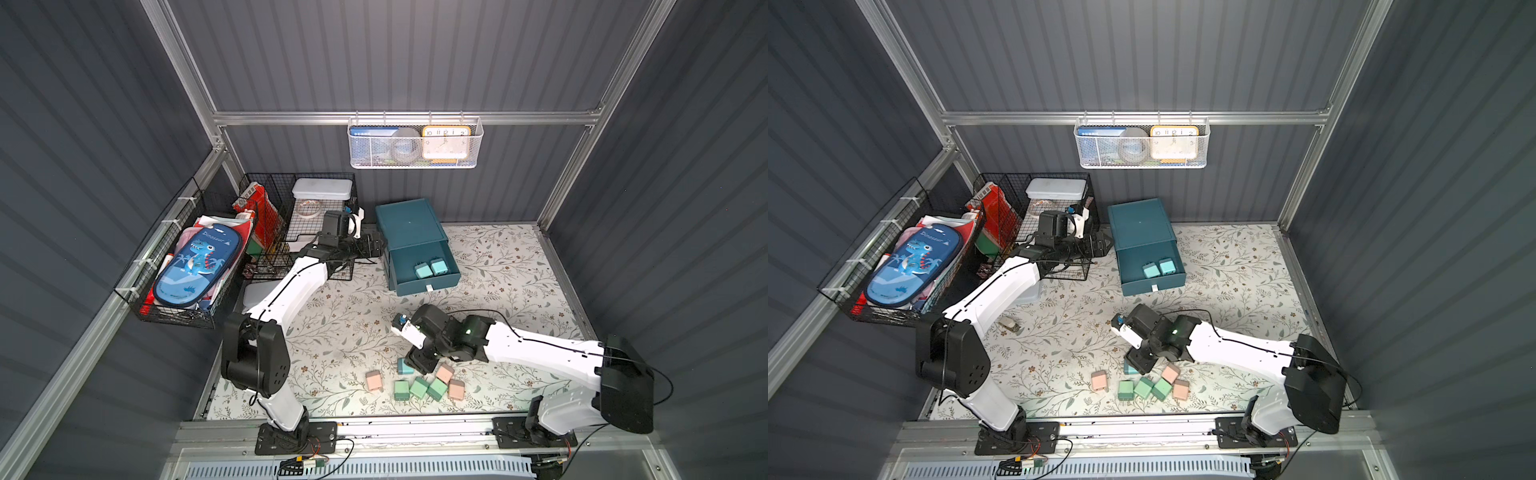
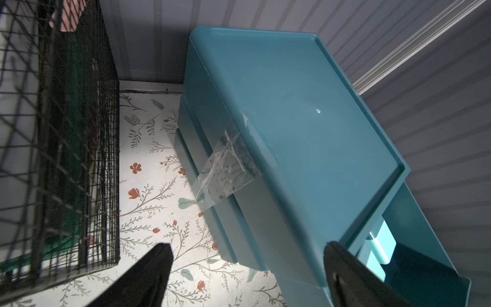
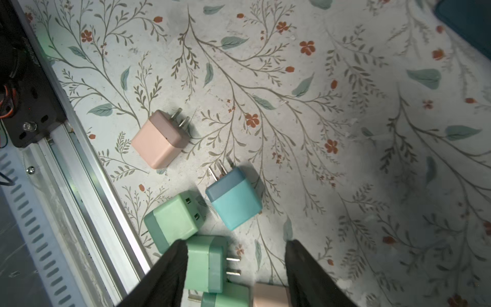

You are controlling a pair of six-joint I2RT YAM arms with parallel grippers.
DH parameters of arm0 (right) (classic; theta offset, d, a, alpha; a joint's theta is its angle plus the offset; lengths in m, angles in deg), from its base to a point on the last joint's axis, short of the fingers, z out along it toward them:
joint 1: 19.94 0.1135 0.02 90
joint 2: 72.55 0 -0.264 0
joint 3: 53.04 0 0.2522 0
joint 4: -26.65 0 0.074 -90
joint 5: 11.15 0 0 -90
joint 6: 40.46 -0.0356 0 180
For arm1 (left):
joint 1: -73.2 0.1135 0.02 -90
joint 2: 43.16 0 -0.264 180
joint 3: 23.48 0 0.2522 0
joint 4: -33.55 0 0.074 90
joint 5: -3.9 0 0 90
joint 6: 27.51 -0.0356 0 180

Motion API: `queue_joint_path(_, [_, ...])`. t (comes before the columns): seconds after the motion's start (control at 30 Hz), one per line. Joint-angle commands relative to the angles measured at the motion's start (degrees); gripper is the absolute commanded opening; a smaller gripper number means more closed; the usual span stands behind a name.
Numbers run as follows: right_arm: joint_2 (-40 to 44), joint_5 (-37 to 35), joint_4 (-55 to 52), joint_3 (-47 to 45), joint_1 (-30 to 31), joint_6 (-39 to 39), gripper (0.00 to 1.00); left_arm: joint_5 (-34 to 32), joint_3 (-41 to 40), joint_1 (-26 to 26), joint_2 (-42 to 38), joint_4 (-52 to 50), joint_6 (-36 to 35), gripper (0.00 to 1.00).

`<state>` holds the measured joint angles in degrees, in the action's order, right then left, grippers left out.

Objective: Place the plugs into the drawer by color
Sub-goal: Pick up the plug from the center of the board.

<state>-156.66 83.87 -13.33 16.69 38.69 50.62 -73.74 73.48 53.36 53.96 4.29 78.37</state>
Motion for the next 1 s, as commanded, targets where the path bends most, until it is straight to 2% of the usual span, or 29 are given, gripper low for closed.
queue_joint_path(0.0, [-2.6,1.7,5.2,-2.1,1.5,2.3,0.64,0.3,0.5,0.0,-1.5,-0.8,-1.3,0.94])
queue_joint_path(0.13, [-4.7,0.8,8.4,-4.4,2.1,4.1,0.65,0.5,0.6,0.0,-1.3,-0.8,-1.4,0.94])
queue_joint_path(0.33, [-6.9,-4.5,10.2,-5.6,2.0,4.5,0.67,0.5,0.6,0.0,-1.4,-0.6,-1.2,0.94])
queue_joint_path(0.53, [-9.8,-4.4,9.8,-3.6,1.8,4.8,0.67,0.5,0.5,0.0,-1.7,-0.8,-1.2,0.94])
queue_joint_path(0.97, [-14.6,-4.3,11.7,-1.5,1.0,3.9,0.59,0.7,0.4,0.0,-1.6,-0.8,-1.2,0.94])
